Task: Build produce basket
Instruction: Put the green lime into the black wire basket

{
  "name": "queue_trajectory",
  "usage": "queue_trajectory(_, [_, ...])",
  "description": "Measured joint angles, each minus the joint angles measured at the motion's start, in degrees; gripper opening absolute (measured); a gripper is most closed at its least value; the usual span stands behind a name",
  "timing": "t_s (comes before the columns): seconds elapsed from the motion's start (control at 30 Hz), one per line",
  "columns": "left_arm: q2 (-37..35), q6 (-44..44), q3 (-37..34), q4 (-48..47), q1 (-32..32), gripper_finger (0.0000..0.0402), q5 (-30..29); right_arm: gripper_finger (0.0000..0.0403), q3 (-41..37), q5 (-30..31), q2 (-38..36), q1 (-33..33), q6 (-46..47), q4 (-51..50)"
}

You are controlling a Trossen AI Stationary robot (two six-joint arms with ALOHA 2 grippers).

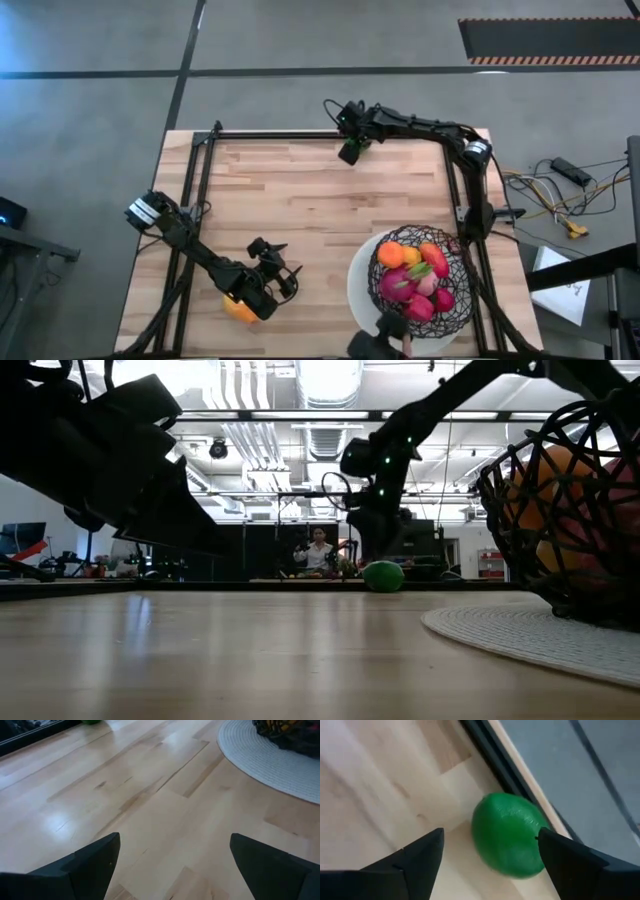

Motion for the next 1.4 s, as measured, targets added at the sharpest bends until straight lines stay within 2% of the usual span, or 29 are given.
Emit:
queue_trajectory(0.33, [0.0,0.0,0.0,0.1,0.0,0.0361,0.4,0.0293,0.3,2.9,4.2,-1.2,-2.4,-0.5])
queue_trajectory(0.67, [0.0,0.0,0.0,0.2,0.0,0.0361,0.5,0.0272,0.3,2.9,4.2,2.5,-9.5,-9.1])
queue_trajectory(0.97, [0.0,0.0,0.1,0.5,0.0,0.0361,0.5,0.0270,0.1,4.8,4.4,12.8,-15.6,-15.3])
queue_trajectory(1.17, [0.0,0.0,0.1,0.7,0.0,0.0361,0.7,0.0265,0.0,2.3,4.5,22.3,-16.6,-16.0])
queue_trajectory(1.3, [0.0,0.0,0.1,0.7,0.0,0.0361,1.6,0.0238,-0.4,0.8,4.8,28.2,-16.6,-16.4])
queue_trajectory(1.4, [0.0,0.0,0.1,0.7,0.0,0.0361,1.7,0.0209,-0.2,1.9,3.5,31.1,-16.6,-16.4])
